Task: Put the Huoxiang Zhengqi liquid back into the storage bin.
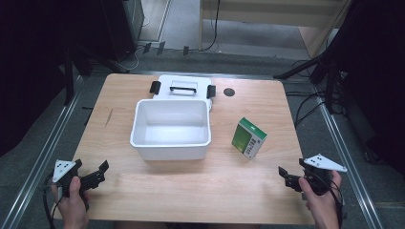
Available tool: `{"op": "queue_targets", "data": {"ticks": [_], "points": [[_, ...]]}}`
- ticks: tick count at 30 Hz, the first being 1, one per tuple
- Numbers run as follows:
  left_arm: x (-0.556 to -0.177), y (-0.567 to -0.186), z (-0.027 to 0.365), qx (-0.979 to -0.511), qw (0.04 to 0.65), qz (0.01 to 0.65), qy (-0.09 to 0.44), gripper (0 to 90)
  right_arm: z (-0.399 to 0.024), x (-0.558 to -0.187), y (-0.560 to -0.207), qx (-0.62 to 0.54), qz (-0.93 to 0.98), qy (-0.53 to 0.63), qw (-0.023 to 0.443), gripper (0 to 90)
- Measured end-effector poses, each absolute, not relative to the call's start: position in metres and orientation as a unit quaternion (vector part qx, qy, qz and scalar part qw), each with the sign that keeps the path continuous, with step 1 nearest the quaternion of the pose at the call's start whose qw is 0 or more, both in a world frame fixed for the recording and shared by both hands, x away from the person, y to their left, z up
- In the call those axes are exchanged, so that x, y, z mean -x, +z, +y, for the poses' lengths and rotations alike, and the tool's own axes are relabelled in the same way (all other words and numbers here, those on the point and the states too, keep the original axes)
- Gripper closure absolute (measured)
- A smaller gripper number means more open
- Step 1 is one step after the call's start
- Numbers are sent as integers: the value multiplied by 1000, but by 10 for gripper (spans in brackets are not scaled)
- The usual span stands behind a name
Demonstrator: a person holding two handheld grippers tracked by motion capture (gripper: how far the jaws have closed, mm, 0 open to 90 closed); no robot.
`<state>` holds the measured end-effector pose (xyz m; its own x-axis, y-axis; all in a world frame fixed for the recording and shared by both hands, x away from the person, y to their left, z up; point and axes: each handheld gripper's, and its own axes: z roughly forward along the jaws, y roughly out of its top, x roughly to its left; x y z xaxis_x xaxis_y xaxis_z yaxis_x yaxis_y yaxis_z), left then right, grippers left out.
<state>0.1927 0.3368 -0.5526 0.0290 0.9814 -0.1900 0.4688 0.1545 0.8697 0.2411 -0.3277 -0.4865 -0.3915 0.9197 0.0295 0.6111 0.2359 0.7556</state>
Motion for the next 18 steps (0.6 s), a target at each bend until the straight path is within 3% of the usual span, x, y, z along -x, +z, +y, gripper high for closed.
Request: {"op": "queue_targets", "data": {"ticks": [12,18], "points": [[-193,-553,337,-575,428,630,299,1,-304,-284,-448,-518,847,91,80,147],[-193,-553,337,-574,428,631,299,1,-278,-297,-426,-467,883,27,34,132]]}}
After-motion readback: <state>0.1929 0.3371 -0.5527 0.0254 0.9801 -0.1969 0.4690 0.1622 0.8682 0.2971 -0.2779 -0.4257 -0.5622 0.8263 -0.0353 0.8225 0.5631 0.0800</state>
